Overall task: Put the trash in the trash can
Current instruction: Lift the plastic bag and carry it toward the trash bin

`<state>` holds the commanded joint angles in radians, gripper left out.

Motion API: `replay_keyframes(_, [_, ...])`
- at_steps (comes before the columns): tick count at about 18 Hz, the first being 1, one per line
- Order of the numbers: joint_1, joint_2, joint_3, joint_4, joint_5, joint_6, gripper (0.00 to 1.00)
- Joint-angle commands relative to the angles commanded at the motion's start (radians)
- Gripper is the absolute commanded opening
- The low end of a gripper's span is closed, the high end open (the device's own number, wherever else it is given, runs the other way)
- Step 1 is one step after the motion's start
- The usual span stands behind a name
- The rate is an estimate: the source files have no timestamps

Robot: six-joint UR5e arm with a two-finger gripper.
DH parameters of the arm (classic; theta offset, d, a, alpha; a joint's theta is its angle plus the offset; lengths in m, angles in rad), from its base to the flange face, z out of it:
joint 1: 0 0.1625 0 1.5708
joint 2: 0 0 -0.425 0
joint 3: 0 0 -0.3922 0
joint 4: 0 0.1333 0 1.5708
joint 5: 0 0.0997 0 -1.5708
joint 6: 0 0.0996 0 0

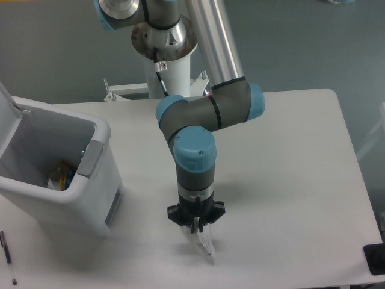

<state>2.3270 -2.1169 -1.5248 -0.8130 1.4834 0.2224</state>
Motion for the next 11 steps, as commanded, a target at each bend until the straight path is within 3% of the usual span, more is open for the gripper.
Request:
replay_keyframes(4, [0.005,0.002,0.014,0.0,-0.006,-0.009,0.13])
replay_keyframes(11, [0.025,0.037,0.092,0.0,-0.139,-0.113,0.13])
